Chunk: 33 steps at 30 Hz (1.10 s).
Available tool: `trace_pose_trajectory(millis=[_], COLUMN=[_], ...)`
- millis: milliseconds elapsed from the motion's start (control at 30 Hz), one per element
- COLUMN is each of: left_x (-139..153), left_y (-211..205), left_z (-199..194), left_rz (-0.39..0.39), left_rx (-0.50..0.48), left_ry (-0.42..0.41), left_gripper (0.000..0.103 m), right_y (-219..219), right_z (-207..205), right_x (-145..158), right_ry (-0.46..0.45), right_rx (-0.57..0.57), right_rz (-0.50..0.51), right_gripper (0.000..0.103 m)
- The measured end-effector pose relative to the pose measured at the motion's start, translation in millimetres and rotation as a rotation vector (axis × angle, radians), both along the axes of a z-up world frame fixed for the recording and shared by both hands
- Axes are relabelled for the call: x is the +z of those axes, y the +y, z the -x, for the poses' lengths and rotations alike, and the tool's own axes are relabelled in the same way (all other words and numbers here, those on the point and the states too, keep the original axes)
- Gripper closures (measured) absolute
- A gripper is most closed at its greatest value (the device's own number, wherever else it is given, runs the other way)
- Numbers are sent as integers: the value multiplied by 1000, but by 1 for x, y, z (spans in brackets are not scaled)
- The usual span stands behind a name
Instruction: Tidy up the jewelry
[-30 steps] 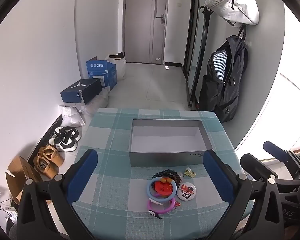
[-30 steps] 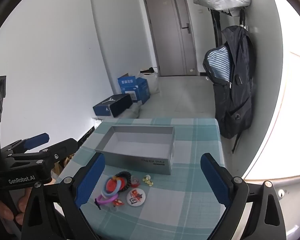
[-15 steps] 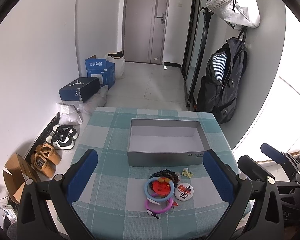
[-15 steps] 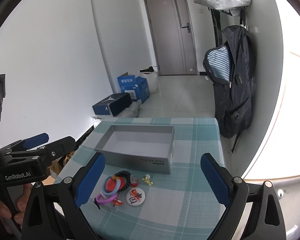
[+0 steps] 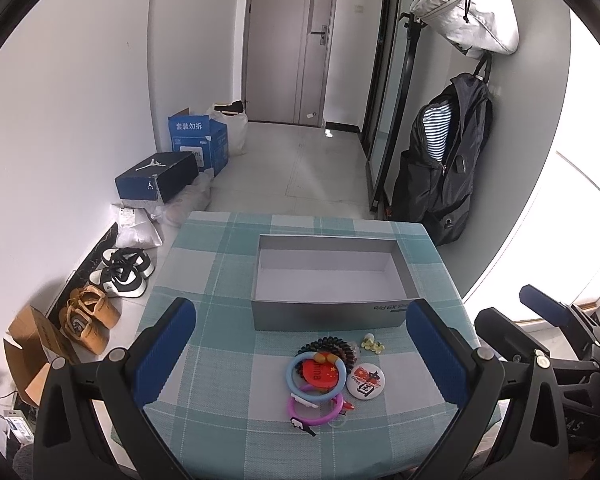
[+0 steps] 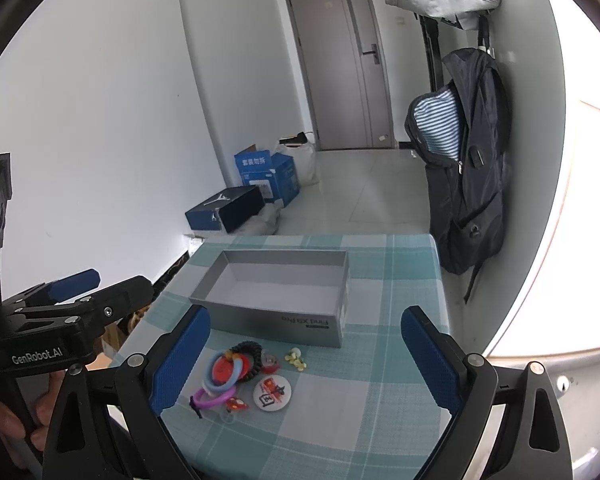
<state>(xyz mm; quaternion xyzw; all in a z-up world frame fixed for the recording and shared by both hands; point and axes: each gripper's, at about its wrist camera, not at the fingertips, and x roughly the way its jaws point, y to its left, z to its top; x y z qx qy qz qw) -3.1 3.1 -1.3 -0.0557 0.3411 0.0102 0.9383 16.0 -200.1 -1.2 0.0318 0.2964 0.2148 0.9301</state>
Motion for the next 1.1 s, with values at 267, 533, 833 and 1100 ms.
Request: trace_pose_trajectory(millis=[267,533,833,1100], left_x=[-1,-2,-4,-9], left_y=[2,0,-2,1], left_z=[-1,-2,-1,-4], left_rz=[12,14,9,39], left_rx=[3,-5,-9,-23], left_ry=[10,16,19,53], left_gripper=[1,1,1,1], right_y=[2,1,1,1], right_z=[1,1,2,1], right_x=[-1,-1,-1,-1], right_ry=[1,0,0,7], right_rx=[-4,-1,-7,-7], right_rz=[8,6,7,8], right_gripper=[6,6,6,6])
